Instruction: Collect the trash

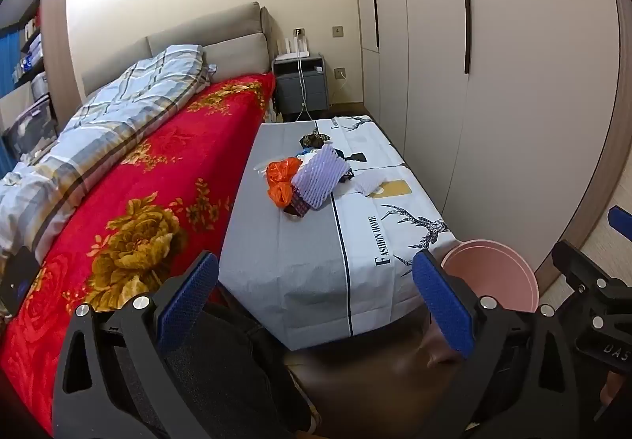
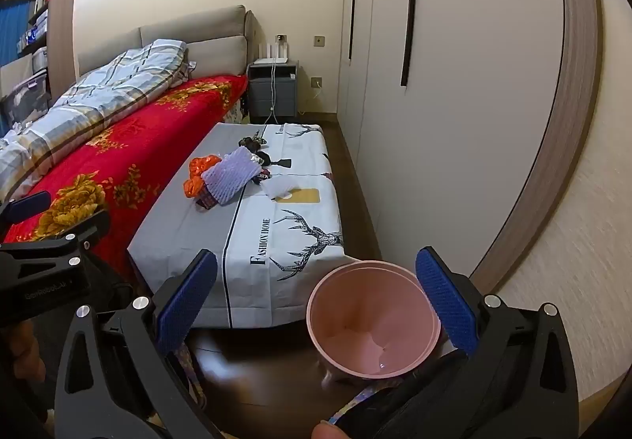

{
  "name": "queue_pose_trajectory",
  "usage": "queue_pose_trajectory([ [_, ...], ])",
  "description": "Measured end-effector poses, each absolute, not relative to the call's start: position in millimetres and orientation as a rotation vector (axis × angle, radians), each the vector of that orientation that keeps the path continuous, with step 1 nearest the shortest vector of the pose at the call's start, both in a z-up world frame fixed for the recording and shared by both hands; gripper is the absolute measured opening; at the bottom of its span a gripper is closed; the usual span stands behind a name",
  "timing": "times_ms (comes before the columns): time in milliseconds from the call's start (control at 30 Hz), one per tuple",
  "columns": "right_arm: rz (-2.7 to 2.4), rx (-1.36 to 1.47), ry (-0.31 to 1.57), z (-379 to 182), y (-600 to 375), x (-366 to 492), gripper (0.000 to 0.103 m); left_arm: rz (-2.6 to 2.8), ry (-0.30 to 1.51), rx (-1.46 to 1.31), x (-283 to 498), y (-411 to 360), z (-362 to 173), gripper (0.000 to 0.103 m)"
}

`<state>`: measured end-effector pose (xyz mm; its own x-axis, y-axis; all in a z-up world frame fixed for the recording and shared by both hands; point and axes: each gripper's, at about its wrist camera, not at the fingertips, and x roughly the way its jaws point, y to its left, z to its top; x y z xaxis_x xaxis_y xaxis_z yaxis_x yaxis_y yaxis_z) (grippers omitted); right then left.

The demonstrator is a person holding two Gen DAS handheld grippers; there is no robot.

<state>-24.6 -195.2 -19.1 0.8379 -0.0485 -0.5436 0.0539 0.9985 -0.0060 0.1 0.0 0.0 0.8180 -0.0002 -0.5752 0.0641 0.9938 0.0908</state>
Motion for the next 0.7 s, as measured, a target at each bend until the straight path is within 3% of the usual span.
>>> queue_pose_trajectory([
  [700,-0.056,-0.004,0.574,-11.1,-187.3,-26.8,0.098,-0.036,0.609,0.105,-0.2,0.6,0.3,0.095],
])
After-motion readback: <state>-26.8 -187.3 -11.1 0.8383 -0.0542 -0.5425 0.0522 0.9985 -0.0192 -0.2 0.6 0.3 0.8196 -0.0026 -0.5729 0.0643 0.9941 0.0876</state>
